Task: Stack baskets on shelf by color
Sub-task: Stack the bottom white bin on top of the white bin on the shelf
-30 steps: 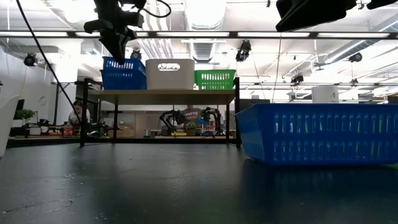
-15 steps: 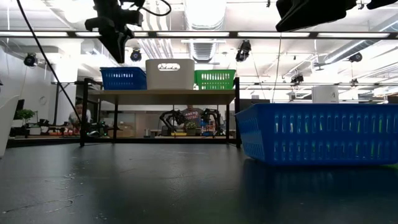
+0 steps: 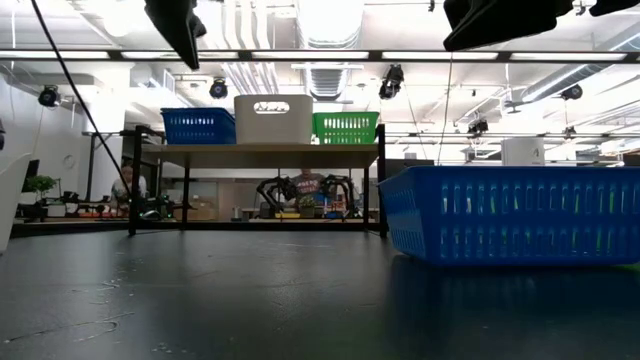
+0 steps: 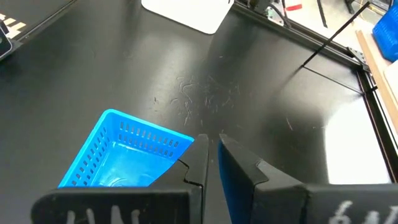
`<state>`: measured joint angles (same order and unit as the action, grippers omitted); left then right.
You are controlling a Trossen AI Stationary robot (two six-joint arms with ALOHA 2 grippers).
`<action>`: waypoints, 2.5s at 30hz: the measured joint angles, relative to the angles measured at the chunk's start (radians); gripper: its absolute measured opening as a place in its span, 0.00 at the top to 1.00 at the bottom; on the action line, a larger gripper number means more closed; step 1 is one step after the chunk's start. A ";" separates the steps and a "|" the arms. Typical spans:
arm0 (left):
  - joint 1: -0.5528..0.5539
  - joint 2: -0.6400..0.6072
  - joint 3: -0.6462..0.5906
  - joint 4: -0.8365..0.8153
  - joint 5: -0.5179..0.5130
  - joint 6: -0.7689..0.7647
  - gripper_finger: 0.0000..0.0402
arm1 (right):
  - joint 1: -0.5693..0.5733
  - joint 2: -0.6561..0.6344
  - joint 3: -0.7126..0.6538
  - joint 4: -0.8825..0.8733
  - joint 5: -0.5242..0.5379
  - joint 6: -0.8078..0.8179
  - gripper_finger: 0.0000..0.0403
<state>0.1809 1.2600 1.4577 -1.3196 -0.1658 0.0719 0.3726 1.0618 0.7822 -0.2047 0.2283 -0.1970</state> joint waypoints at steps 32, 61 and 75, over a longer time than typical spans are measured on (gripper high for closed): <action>-1.004 0.396 -0.002 0.293 0.193 -1.171 0.97 | 0.000 0.000 0.000 0.002 -0.001 0.022 0.93; -1.134 0.396 -0.096 0.257 0.274 -1.218 0.58 | 0.001 0.000 0.000 0.000 -0.055 0.040 0.93; -1.139 0.395 -0.271 0.402 0.276 -1.218 0.64 | 0.001 0.000 0.000 0.000 -0.054 0.043 0.93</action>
<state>-0.9581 1.6554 1.1868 -0.9181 0.1106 -1.1465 0.3733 1.0618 0.7818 -0.2043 0.1745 -0.1542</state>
